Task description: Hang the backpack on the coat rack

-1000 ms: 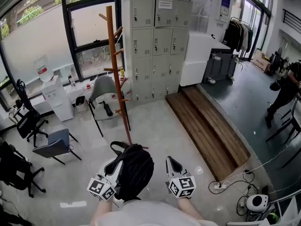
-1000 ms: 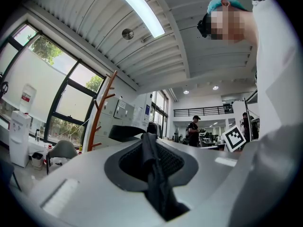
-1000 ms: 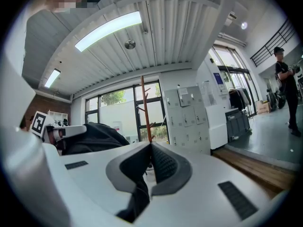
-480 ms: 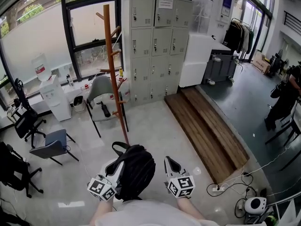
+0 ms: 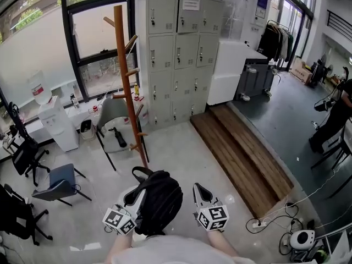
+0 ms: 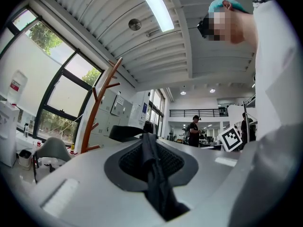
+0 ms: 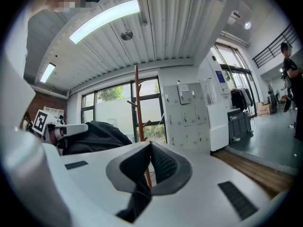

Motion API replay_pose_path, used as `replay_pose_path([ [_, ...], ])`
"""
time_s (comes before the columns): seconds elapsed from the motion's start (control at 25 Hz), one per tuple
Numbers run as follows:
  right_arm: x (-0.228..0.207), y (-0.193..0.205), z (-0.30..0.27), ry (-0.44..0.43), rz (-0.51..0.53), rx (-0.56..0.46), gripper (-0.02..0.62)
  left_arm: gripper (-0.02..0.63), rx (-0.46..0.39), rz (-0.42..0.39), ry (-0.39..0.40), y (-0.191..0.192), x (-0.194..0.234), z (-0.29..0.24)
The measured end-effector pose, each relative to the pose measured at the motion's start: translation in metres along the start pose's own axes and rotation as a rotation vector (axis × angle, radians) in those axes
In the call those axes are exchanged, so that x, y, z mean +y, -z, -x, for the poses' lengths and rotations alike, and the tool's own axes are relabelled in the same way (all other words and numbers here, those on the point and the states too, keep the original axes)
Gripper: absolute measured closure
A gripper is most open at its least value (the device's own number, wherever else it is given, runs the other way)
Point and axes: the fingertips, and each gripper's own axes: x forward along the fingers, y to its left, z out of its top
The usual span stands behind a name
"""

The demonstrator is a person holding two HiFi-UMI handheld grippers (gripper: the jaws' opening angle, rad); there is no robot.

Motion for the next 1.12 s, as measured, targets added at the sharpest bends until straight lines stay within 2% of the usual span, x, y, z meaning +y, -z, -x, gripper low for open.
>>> replay_pose_path([
  [0.36,-0.012,-0.018,-0.099,0.112,0.021,-0.013,0.588,0.543,0.006,-0.013,0.109,-0.02,0.098,-0.061],
  [0.56,-0.025,-0.024,-0.132,0.177,0.016,-0.025,0.588,0.543,0.009,-0.034,0.165,-0.024,0.134,-0.085],
  [0.76,-0.031,-0.018,-0.152,0.186,0.006,-0.009,0.588,0.543,0.018,-0.026,0.158,-0.025,0.153,-0.101],
  [1.12,-0.049,-0.026,-0.177,0.128,-0.004,-0.004,0.588,0.543,0.032,-0.015,0.116,-0.023,0.156,-0.122],
])
